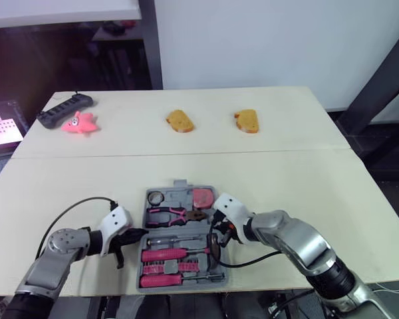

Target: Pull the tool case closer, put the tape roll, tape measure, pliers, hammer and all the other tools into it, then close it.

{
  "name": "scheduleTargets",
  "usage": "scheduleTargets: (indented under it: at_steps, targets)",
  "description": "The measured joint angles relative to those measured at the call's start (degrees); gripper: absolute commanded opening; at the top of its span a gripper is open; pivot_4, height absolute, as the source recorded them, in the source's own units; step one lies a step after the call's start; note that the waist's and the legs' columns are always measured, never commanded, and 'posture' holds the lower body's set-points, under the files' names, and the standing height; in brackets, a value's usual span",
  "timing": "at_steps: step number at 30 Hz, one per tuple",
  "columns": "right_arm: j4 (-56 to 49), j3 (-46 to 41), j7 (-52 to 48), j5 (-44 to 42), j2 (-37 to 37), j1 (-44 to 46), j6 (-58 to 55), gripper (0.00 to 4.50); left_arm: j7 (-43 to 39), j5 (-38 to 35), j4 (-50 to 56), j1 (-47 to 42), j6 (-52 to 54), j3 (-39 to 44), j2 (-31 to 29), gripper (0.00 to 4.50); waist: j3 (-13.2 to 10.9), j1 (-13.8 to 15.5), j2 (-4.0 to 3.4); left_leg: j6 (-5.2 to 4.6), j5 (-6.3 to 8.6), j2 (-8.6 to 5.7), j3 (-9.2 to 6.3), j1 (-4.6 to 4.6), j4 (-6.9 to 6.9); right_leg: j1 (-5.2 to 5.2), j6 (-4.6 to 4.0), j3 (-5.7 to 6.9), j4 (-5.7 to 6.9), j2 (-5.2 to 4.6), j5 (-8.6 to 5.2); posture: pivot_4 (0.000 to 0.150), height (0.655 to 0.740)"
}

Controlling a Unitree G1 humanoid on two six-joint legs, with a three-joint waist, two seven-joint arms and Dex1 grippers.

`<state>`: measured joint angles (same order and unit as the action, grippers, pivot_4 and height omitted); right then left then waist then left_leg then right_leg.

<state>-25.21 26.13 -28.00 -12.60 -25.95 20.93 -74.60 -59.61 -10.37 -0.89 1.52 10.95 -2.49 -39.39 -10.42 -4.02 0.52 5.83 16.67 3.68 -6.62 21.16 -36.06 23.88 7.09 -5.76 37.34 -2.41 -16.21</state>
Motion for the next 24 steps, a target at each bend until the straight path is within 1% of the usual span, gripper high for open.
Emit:
scheduleTargets:
  at_steps: [11, 18, 24]
  targets:
    - [-2.0, 0.0, 0.3, 0.0, 0.3, -0.8, -2.3, 0.00, 0.1, -0.3, 0.9, 1.0, 0.1, 0.0, -0.5, 0.10, 0.0, 0.0, -0.01, 0.00, 0.00, 0.00, 0.00, 0.00, 0.00, -0.01, 0.00, 0.00, -0.01, 0.00, -0.01, 0.150, 0.7400]
    - [-2.0, 0.0, 0.7, 0.0, 0.3, -0.8, -2.6, 0.00, -0.2, -0.1, 0.1, -0.4, 0.1, -0.2, 0.0, 0.10, 0.0, 0.1, -0.02, 0.00, 0.00, 0.00, 0.00, -0.01, -0.03, -0.04, -0.01, 0.00, -0.01, 0.00, -0.01, 0.150, 0.7400]
    - [-2.0, 0.0, 1.6, 0.0, 0.3, -1.0, -3.3, 0.00, -0.9, 0.4, -2.1, -2.9, 0.3, -1.2, 0.5, 0.10, 0.1, 0.5, -0.05, 0.01, 0.00, -0.01, 0.00, -0.44, 0.00, -0.51, -0.19, 0.01, -0.14, -0.02, -0.13, 0.150, 0.7400]
